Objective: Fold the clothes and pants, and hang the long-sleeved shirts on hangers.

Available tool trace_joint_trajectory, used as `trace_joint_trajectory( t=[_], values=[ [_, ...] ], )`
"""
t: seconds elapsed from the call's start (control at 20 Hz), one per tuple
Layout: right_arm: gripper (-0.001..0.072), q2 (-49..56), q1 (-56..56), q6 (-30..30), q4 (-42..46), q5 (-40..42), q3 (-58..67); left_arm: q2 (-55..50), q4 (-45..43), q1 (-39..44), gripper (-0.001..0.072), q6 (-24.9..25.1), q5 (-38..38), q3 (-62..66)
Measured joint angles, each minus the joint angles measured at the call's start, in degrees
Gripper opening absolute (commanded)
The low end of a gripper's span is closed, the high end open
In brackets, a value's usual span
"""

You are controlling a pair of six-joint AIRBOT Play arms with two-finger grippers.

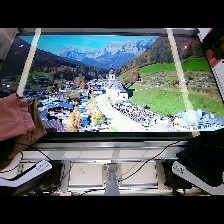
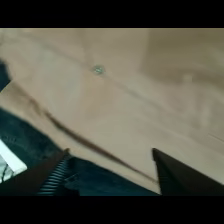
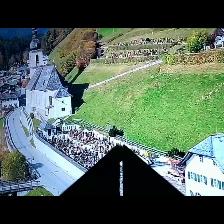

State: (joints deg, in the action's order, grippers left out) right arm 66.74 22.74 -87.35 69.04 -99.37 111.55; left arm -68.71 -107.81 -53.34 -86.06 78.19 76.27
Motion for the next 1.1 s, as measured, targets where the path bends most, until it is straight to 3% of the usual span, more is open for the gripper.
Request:
trace_joint_trajectory(
  t=[0.35, 0.95, 1.0, 1.1],
  values=[
    [0.0031, 0.0, 0.0, 0.0, 0.0, 0.0, 0.0, -4.22, 10.1, -17.7, 0.072, -1.01, -5.51, 0.0],
    [0.0031, 0.0, 0.0, 0.0, 0.0, 0.0, 0.0, -11.69, 24.39, -22.16, 0.0712, -5.03, -19.74, 0.0],
    [0.0031, 0.0, 0.0, 0.0, 0.02, 0.02, 0.0, -12.55, 25.81, -22.18, 0.0683, -5.05, -19.87, 0.0],
    [0.0031, 0.0, 0.0, 0.0, 0.0, 0.0, 0.0, -14.01, 29.09, -22.21, 0.0518, -5.05, -20.52, 0.0]
  ],
)
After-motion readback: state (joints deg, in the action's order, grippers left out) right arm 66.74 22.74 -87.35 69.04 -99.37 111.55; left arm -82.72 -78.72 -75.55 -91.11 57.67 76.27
